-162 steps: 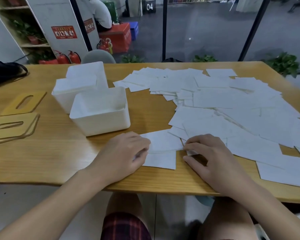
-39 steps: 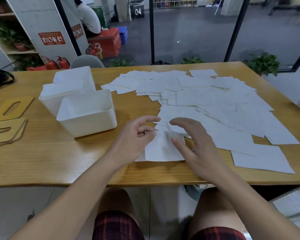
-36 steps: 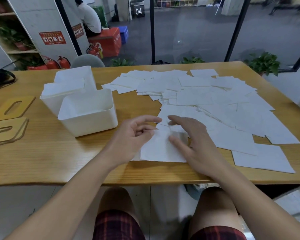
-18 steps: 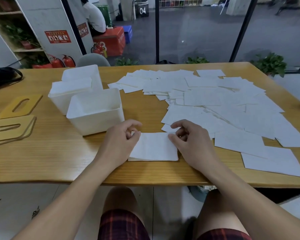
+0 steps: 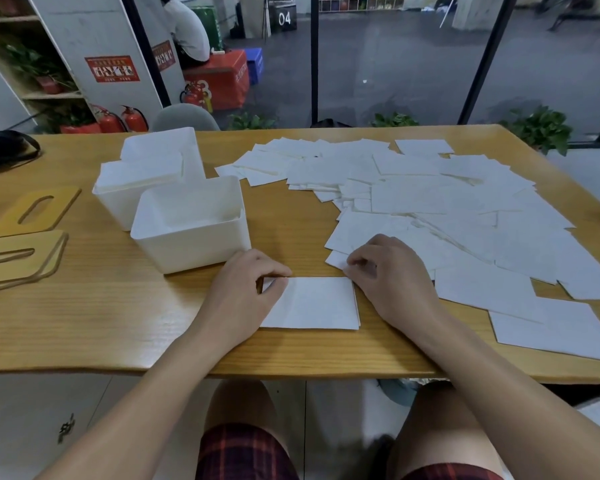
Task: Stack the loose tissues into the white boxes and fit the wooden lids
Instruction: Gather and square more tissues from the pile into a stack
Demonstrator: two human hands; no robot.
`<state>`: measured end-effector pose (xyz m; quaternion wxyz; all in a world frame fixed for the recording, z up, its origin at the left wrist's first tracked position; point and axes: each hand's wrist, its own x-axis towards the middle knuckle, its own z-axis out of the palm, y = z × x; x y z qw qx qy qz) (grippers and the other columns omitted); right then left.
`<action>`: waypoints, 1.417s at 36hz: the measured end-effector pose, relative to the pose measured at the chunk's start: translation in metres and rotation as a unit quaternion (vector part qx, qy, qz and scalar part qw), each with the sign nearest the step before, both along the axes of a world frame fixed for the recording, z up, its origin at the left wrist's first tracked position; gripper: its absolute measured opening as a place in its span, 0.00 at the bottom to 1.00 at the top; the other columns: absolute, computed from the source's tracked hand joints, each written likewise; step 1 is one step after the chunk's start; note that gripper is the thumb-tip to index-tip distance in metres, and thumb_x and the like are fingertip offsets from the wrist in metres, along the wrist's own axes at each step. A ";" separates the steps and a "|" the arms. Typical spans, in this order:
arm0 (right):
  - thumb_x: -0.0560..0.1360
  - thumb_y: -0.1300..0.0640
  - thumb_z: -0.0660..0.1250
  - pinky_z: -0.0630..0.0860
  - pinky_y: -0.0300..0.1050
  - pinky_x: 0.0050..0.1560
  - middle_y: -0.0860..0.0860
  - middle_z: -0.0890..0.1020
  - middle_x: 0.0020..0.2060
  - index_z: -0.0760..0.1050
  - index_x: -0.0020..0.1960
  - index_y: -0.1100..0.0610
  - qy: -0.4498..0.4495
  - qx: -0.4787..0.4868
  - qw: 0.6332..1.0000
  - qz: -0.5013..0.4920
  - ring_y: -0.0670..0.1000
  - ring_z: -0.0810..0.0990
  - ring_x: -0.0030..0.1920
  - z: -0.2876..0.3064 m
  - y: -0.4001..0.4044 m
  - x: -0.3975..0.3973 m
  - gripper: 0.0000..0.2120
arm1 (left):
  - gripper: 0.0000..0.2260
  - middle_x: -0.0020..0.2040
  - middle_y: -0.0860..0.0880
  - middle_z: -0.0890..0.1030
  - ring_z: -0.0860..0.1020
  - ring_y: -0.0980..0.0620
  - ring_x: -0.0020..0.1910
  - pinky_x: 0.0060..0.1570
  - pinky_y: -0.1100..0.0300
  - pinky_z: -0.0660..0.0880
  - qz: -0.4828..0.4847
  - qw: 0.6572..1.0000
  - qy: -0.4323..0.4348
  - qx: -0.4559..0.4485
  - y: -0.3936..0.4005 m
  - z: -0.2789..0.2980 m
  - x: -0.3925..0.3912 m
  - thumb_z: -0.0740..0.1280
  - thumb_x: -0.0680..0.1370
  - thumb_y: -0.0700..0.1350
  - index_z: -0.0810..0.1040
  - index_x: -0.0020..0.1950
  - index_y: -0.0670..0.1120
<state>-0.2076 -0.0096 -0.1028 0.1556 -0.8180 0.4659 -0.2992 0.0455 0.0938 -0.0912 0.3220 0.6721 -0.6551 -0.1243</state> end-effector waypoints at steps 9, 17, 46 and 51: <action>0.82 0.60 0.72 0.73 0.54 0.49 0.49 0.81 0.44 0.86 0.48 0.55 0.071 -0.084 0.994 0.011 0.53 0.75 0.44 0.003 -0.002 0.008 0.06 | 0.08 0.52 0.64 0.78 0.75 0.62 0.58 0.56 0.69 0.71 -0.017 0.998 -0.055 -0.021 -0.002 -0.005 -0.003 0.69 0.86 0.48 0.88 0.61 0.56; 0.82 0.57 0.73 0.68 0.46 0.57 0.39 0.78 0.46 0.81 0.48 0.47 -0.057 -0.052 0.996 0.050 0.44 0.74 0.48 0.011 0.006 0.005 0.07 | 0.15 0.54 0.66 0.83 0.80 0.64 0.61 0.60 0.63 0.76 -0.036 0.998 0.046 0.003 -0.010 0.007 -0.017 0.65 0.88 0.54 0.77 0.75 0.66; 0.84 0.40 0.69 0.74 0.42 0.58 0.39 0.83 0.58 0.74 0.73 0.34 -0.186 0.121 0.969 0.111 0.41 0.79 0.66 0.014 0.018 0.002 0.18 | 0.12 0.53 0.49 0.85 0.86 0.48 0.46 0.43 0.55 0.83 -0.119 0.906 0.406 -0.023 -0.018 0.023 -0.014 0.76 0.83 0.42 0.82 0.66 0.49; 0.82 0.50 0.74 0.77 0.47 0.44 0.51 0.80 0.41 0.82 0.64 0.41 -0.253 0.137 0.953 0.095 0.51 0.80 0.41 0.016 0.018 -0.005 0.11 | 0.09 0.49 0.57 0.86 0.84 0.57 0.42 0.41 0.64 0.79 -0.063 0.935 0.346 -0.044 -0.011 0.015 -0.006 0.76 0.83 0.46 0.84 0.63 0.53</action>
